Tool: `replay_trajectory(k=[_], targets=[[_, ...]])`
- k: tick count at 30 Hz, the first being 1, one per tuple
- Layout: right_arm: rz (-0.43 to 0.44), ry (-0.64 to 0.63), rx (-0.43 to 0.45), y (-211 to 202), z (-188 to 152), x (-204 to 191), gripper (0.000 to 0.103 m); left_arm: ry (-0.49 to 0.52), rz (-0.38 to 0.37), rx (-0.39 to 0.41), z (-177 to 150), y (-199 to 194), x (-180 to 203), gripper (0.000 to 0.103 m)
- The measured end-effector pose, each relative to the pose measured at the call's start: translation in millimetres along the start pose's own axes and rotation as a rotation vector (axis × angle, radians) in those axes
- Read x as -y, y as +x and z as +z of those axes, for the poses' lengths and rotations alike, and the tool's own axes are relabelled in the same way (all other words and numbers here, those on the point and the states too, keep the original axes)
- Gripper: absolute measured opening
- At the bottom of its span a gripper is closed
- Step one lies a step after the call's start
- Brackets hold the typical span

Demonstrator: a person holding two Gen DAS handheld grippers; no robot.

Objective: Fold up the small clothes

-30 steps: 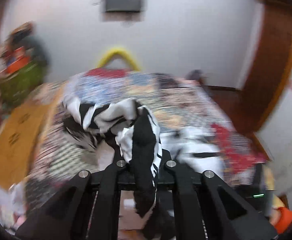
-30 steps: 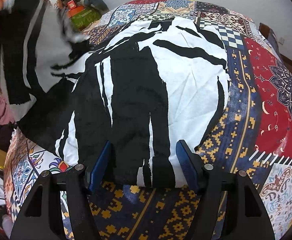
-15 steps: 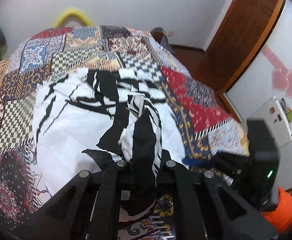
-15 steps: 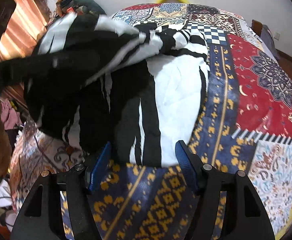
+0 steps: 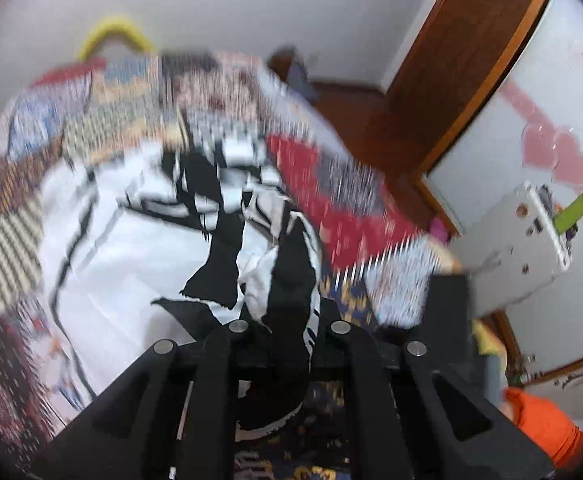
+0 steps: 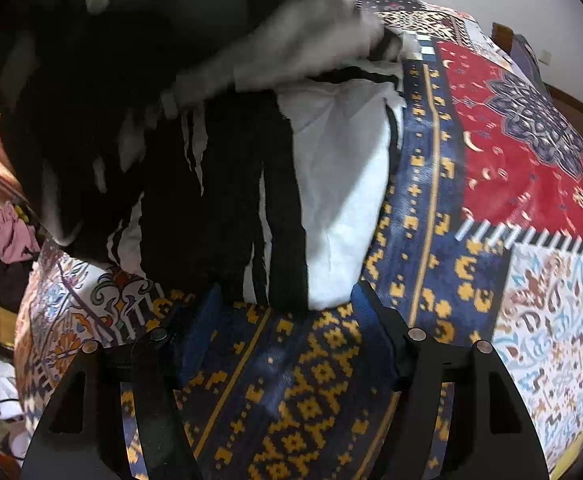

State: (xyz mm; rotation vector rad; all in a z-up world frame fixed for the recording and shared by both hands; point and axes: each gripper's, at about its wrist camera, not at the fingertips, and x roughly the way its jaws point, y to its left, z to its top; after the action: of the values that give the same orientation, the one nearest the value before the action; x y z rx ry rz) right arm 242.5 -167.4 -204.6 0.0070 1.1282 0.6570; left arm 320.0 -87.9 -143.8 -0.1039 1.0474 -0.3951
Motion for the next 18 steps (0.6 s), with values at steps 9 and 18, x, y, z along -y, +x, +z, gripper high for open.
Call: replay_trajectory(k=[9,18], targets=[[-0.06,0.005,0.07,-46,-9,15,0.064,0.049,0.084,0.145,-7,-47,-5,0.084],[-0.045,0.04,0.174,-67,9,12,0.064,-0.05,0.352,0.102,-33,-49,-87,0.089]])
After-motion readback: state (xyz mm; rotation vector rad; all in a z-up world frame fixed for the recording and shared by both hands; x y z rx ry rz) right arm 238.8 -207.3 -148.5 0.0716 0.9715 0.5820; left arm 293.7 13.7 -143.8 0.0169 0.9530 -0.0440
